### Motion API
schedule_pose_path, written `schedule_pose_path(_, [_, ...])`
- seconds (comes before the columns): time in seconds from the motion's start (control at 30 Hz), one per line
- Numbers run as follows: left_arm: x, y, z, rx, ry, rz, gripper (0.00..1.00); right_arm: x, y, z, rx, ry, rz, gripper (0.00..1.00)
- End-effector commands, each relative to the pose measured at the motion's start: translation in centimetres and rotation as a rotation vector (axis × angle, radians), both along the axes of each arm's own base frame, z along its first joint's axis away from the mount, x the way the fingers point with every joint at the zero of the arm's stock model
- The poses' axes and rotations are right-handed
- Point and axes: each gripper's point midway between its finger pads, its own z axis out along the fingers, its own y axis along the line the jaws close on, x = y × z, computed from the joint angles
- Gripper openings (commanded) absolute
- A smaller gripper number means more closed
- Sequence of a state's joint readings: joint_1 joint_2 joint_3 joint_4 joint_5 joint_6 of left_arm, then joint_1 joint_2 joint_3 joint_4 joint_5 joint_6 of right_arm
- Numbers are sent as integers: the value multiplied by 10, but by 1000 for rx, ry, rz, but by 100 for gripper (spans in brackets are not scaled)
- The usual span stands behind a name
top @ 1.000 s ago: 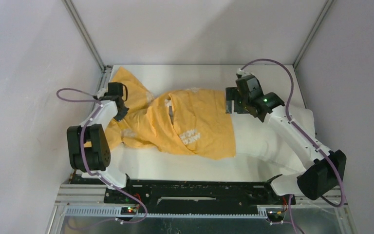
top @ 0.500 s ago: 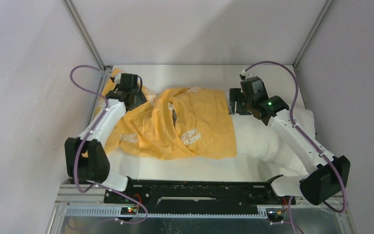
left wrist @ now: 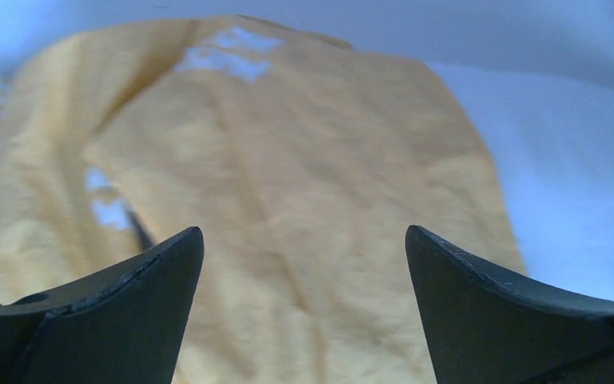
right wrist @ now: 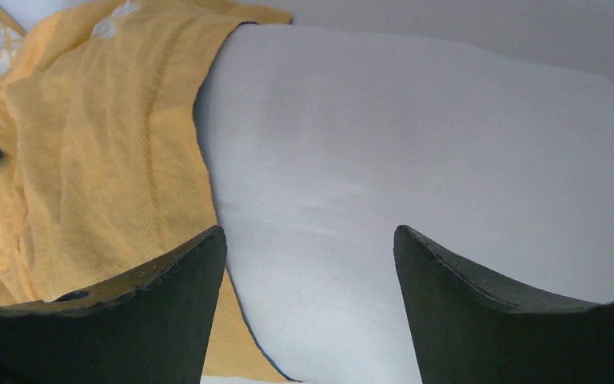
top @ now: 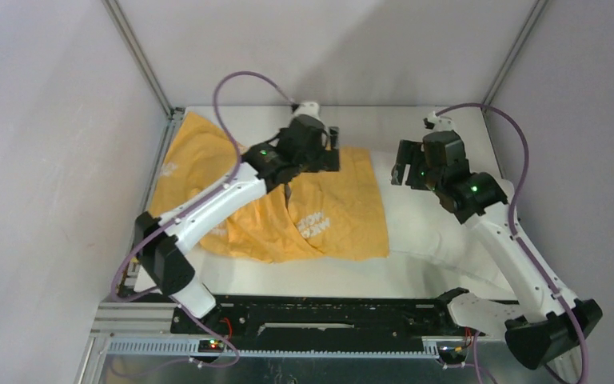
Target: Put the pillow into the pillowcase
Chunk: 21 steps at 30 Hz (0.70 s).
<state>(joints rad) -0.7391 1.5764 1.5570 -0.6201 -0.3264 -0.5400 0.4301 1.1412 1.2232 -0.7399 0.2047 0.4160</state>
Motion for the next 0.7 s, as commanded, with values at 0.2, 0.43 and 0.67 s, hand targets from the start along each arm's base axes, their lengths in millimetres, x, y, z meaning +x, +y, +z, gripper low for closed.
schedule_pose_path(0.2, [-30, -119, 7, 28, -68, -230, 100, -7, -47, -30, 43, 30, -181, 80])
schedule_pose_path(0.43, [-26, -127, -44, 199, -25, -194, 97, -4, -51, -64, 53, 93, -209, 78])
schedule_pose_path(0.67, [-29, -63, -57, 283, -37, -80, 45, 5, -59, -80, 40, 123, -235, 73])
